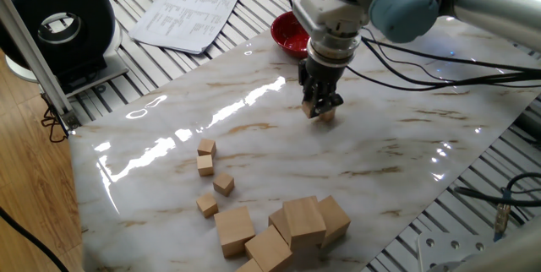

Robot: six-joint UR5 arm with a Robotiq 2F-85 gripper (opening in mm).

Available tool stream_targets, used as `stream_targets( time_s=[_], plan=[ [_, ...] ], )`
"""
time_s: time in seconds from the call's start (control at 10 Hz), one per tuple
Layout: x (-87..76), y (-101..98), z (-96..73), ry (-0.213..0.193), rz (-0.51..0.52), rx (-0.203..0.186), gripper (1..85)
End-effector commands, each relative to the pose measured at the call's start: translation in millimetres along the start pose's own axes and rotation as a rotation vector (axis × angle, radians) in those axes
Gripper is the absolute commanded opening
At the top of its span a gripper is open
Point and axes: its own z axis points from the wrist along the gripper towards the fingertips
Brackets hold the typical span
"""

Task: Stack the blocks into a pyramid shape

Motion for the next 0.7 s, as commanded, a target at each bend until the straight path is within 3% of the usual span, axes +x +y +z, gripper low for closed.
stream_targets(
  time_s=[0.0,0.3,0.6],
  plan=[
    [-7.8,3.4,-1.5,-0.032,-0.019,-0.014,1.0],
    [-8.9,18.4,-1.8,-0.038,-0.03,-0.073,1.0],
    [1.2,13.7,1.7,-0.007,-0.048,-0.066,1.0]
  ],
)
